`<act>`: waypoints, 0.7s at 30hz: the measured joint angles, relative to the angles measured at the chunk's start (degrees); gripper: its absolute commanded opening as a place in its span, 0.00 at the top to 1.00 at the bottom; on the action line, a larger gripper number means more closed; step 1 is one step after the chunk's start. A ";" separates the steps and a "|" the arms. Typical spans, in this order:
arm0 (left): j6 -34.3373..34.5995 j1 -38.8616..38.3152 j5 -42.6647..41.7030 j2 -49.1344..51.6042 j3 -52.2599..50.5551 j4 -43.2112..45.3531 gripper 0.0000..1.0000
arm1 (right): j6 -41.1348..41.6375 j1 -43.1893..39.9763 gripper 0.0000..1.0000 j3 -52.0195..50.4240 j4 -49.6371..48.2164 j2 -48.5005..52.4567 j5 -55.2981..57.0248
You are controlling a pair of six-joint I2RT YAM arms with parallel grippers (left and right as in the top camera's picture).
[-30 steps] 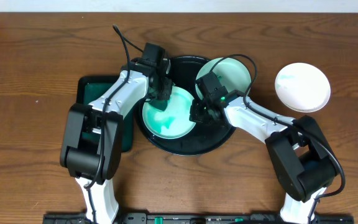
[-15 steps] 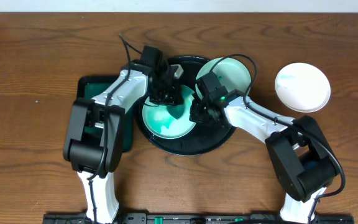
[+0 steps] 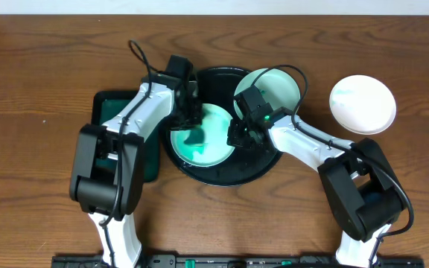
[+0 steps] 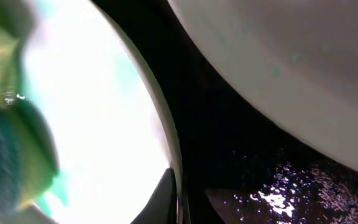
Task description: Clean dirty plates on tray and stack at the side
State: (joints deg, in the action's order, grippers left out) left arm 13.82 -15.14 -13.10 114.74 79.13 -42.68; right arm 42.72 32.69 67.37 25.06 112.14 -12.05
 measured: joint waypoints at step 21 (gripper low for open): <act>5.40 -0.72 16.68 -22.60 -0.04 -8.35 0.93 | -3.50 0.00 0.99 -0.04 -0.55 0.00 -0.09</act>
State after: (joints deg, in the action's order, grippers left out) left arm 19.22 -15.86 3.57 92.14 79.09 -51.03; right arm 39.22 32.69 67.33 24.51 112.14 -12.14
